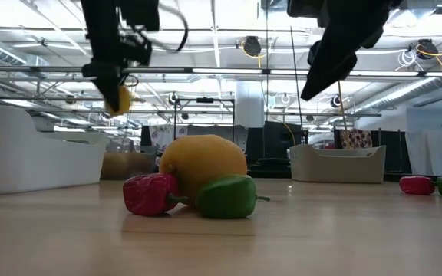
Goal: Sort produce into baskets
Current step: Put the right yellow lemon into the black bin, then move the bottom right green chili pepper to the bottom right of the table
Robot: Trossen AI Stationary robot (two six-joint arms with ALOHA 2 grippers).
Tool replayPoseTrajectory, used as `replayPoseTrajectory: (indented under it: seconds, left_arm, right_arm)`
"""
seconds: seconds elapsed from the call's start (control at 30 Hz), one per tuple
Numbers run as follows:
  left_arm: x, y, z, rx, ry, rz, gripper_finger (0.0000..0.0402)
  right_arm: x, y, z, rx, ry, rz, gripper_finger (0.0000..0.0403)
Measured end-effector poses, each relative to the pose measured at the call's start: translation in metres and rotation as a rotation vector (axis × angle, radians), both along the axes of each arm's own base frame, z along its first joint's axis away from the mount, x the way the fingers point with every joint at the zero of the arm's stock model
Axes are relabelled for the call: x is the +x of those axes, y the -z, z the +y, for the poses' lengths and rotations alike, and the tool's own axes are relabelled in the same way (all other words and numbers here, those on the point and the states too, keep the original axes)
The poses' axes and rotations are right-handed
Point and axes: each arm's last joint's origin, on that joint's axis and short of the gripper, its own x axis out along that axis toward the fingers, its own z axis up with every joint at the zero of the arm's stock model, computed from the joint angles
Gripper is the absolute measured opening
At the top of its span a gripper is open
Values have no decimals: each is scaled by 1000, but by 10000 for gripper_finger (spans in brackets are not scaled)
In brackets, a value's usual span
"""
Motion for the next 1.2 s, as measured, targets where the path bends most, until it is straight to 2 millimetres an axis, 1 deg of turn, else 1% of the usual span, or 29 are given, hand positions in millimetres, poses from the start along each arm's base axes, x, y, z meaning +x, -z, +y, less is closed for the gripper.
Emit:
replayPoseTrajectory:
  seconds: [0.13,0.27,0.4,0.6,0.73,0.9,1.03,1.2]
  left_arm:
    - [-16,8,28,-81,-141,-7,219]
    - [-28,17,43,-147,-216,-18,219]
    - [-35,24,47,-180,-244,-9,228]
    - [-33,26,49,-165,-244,-37,275]
    - [-31,25,50,-157,-238,-49,300]
    - [-29,25,52,-140,-191,-58,308]
    - [-22,17,53,-141,-151,-209,308]
    - [-11,-4,47,-244,-21,-521,308]
  right_arm:
    - [-4,0,8,-15,13,-4,267]
    - [-8,0,17,5,11,-1,267]
    - [-12,0,27,32,12,0,267]
    - [-24,3,43,58,15,54,267]
    - [-37,8,50,109,73,158,267]
    - [-54,11,61,216,114,323,267]
    - [-68,13,70,268,172,439,267]
    - [-87,15,78,309,285,600,267]
